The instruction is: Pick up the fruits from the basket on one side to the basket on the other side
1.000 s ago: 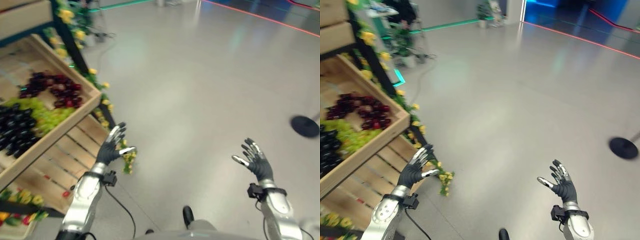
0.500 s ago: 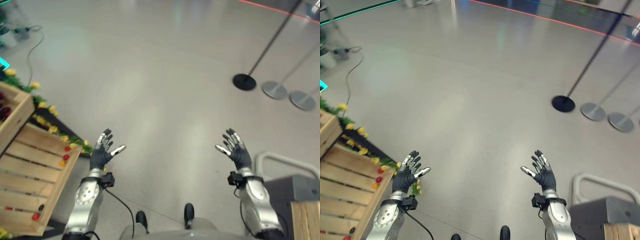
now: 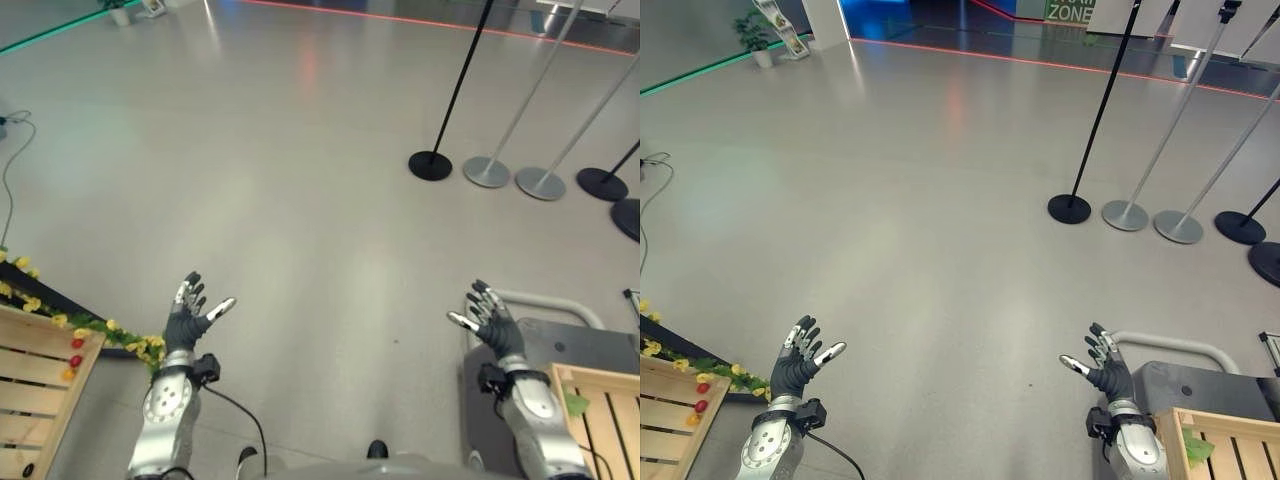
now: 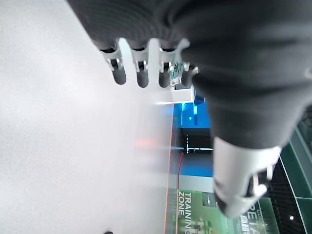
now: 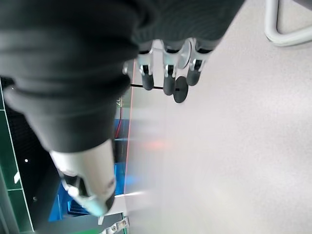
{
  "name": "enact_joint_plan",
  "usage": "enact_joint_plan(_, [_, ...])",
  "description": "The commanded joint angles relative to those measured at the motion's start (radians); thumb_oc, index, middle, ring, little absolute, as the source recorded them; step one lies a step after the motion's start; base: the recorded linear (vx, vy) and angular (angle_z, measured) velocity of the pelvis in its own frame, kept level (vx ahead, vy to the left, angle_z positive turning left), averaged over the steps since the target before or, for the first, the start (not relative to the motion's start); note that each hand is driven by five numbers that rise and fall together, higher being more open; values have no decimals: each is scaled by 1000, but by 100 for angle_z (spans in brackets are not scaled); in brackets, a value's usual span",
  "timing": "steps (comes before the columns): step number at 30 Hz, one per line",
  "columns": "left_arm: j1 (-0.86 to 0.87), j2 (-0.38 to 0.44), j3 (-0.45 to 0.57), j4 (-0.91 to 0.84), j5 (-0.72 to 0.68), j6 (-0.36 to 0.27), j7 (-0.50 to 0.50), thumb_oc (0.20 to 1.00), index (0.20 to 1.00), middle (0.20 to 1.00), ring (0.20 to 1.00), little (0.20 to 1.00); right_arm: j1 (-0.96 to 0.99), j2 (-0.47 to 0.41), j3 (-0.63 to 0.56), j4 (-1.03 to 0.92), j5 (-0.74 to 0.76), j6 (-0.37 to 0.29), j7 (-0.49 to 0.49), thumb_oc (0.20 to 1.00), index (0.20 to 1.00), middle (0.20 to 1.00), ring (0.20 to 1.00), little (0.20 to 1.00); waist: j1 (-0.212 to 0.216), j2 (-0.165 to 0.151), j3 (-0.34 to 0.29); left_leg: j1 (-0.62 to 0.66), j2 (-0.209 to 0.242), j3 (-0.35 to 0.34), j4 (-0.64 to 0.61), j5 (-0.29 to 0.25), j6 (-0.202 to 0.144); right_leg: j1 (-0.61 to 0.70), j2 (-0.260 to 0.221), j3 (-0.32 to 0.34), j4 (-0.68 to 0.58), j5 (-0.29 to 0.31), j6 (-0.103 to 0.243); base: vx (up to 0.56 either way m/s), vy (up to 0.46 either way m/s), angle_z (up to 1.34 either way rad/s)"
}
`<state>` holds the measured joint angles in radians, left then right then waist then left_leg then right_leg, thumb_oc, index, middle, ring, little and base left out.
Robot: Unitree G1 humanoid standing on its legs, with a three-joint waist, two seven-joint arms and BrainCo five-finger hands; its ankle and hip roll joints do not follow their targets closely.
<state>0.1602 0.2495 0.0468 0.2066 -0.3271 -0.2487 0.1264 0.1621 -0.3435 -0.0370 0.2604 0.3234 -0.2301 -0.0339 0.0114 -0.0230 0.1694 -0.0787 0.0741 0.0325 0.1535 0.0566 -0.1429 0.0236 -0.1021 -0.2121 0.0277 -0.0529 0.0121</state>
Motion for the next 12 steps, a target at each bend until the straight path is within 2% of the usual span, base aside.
enact_joint_plan(1, [-33, 61, 18, -20, 29, -53, 10, 1000, 1000, 1000, 1000, 1000, -52, 7, 3, -14, -39, -37, -19, 1000, 1000, 1000, 1000, 1000, -8, -9, -19, 6, -21, 31, -27, -72, 80, 47, 35, 30, -58, -12, 80, 0, 0, 0])
enact_joint_plan(3, [-31, 61, 15, -13, 29, -52, 10, 1000, 1000, 1000, 1000, 1000, -51, 8, 4, -7, -40, -36, -18, 1000, 1000, 1000, 1000, 1000, -7, -11, -23, 13, -23, 17, -43, -68, 77, 51, 36, 28, -66, -11, 80, 9, 5, 3])
enact_joint_plan(5, [-38, 61, 3, 11, 30, -46, 10, 1000, 1000, 1000, 1000, 1000, -45, 9, 1, 14, -45, -34, -23, 1000, 1000, 1000, 1000, 1000, -17, -10, -27, 26, -3, 44, -65, -52, 68, 61, 29, 4, -68, -9, 83, 29, 19, -1])
enact_joint_plan(8, [-32, 52, -1, 29, 25, -46, 4, 1000, 1000, 1000, 1000, 1000, -35, 4, 0, 22, -66, -28, -15, 1000, 1000, 1000, 1000, 1000, -13, -3, -37, 51, -17, 9, -107, -50, 73, 74, 27, -4, -74, -8, 82, 56, 27, 14])
enact_joint_plan(12, [-26, 53, 1, 23, 31, -49, 0, 1000, 1000, 1000, 1000, 1000, -26, 12, -14, 28, -58, -34, -8, 1000, 1000, 1000, 1000, 1000, -22, 8, -52, 82, -19, 10, -151, -43, 74, 89, 21, -19, -81, -9, 87, 54, 48, 9])
